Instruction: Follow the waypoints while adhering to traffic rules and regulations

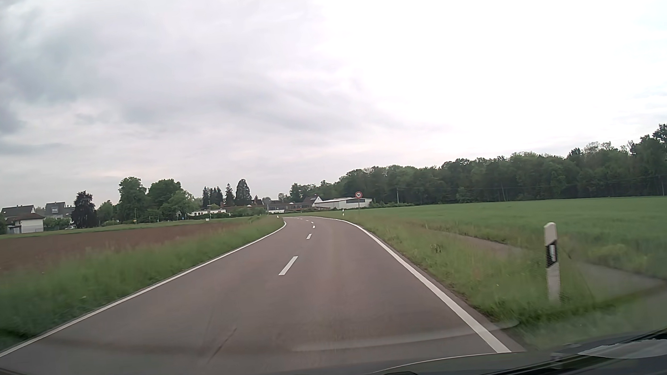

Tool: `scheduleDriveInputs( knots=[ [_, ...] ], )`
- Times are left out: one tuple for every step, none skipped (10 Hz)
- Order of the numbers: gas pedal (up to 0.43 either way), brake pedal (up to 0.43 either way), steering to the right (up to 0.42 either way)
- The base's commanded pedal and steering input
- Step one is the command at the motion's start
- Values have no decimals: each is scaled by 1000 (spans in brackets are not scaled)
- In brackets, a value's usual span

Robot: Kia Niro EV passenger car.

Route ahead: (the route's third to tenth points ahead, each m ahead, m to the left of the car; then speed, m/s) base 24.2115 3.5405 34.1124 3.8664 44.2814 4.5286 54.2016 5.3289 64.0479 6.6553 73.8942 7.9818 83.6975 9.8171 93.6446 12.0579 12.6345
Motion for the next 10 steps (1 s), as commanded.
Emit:
scheduleDriveInputs(
  knots=[
    [79,0,-2],
    [79,0,-3],
    [79,0,-3],
    [79,0,-3],
    [79,0,-4],
    [79,0,-5],
    [79,0,-7],
    [79,0,-8],
    [79,0,-9],
    [79,0,-9]
  ],
)
